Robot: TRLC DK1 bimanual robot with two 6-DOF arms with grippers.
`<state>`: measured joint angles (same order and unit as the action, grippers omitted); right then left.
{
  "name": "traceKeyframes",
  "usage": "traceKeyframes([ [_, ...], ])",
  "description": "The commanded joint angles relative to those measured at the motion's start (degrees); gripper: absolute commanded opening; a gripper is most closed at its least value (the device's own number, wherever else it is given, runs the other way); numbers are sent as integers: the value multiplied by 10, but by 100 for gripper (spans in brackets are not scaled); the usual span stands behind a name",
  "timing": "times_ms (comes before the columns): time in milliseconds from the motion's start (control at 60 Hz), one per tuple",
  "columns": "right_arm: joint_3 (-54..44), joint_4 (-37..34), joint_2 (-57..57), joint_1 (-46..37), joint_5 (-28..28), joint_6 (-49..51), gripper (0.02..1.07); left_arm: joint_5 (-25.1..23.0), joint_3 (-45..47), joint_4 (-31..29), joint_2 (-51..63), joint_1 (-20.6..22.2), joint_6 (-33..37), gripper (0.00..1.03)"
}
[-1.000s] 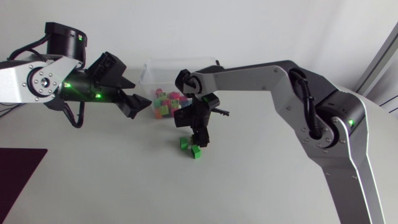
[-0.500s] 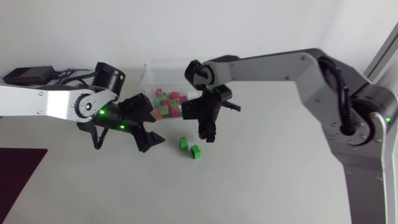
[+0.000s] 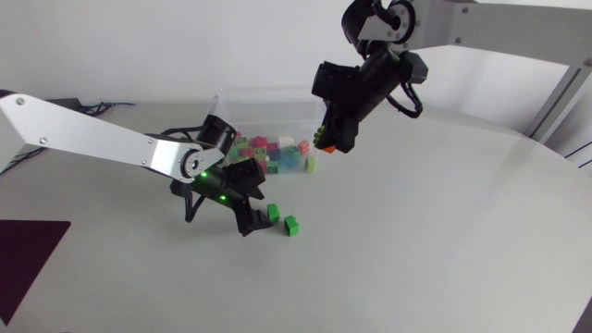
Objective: Place the duplo bricks in the container
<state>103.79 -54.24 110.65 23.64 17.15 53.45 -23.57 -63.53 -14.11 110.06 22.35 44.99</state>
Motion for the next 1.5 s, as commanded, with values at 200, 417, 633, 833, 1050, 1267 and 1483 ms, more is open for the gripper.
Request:
traceKeyframes([
  [200,70,-5,-19,-24,74,-74,14,-5,-49,-6,59,10,13,98],
  [417,121,14,-11,-39,112,-121,14,-7,-73,-4,83,12,18,97],
  [633,142,75,7,-47,126,-182,14,-9,-92,-4,103,23,17,78],
  [833,187,116,47,-48,129,-233,14,-19,-97,-9,105,28,12,29],
  [1050,252,145,106,-43,125,-281,14,-19,-74,-57,71,14,40,28],
  [1267,349,157,178,-39,112,-319,14,-19,-29,-61,16,-10,53,28],
  [1483,534,86,295,-26,83,-333,70,-20,-8,-80,-40,-26,57,28],
])
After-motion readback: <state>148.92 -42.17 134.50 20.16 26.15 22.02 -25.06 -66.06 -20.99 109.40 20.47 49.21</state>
